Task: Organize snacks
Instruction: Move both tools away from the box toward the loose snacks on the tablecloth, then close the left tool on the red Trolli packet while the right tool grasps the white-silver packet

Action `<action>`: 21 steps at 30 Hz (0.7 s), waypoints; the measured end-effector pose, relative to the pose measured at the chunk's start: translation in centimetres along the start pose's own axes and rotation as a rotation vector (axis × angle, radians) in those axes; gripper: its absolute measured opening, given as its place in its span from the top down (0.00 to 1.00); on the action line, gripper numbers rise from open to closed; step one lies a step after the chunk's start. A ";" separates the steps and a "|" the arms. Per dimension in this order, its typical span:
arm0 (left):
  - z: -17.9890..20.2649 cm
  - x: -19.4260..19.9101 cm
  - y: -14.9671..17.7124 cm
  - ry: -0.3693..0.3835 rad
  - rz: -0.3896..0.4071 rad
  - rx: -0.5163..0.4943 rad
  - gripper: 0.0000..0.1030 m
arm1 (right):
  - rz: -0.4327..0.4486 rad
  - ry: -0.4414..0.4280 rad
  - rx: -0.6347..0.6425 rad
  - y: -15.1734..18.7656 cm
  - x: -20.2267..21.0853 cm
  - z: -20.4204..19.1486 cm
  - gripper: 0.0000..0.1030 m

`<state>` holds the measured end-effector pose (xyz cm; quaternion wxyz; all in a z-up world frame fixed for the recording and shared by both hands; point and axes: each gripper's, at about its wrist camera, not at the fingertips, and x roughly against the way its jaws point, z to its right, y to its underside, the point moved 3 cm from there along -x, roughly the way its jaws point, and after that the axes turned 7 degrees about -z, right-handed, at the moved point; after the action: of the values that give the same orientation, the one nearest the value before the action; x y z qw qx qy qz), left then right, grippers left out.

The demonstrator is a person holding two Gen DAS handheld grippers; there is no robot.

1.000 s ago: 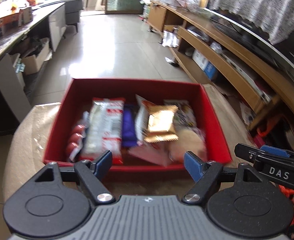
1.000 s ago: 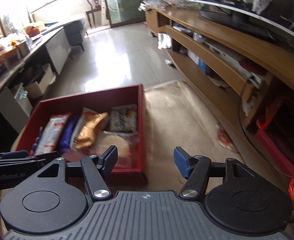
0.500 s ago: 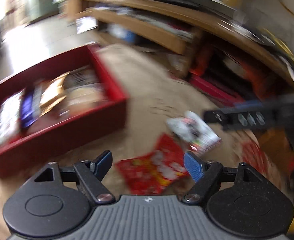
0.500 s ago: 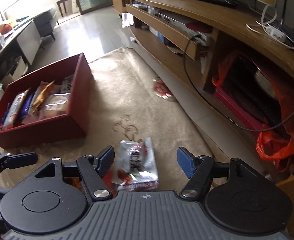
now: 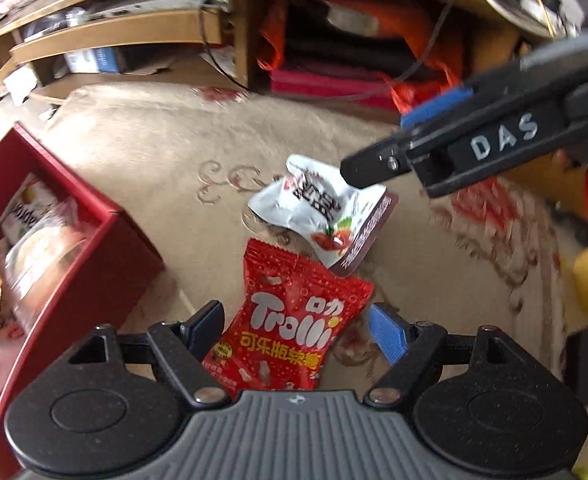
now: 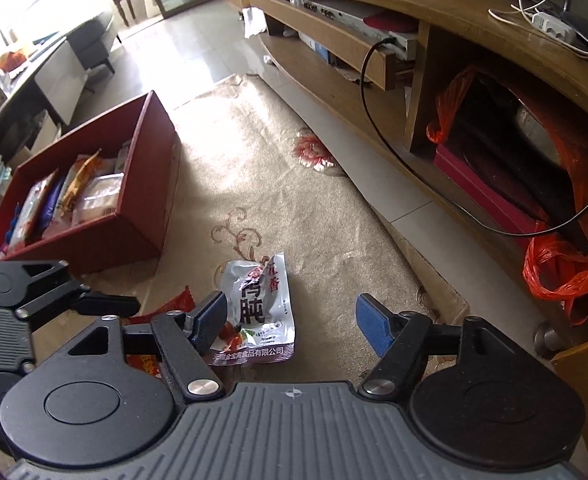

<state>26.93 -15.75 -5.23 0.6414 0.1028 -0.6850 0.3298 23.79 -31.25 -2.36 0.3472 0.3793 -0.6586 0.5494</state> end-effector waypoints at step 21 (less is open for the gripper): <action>0.4 1.2 7.6 -0.072 0.016 0.449 0.50 | -0.082 0.005 0.041 -0.6 -3.1 -2.6 0.24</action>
<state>22.17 -9.89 -6.50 0.5748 0.2495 -0.6177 0.4752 25.91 -28.43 -4.39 0.3634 0.4116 -0.6301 0.5491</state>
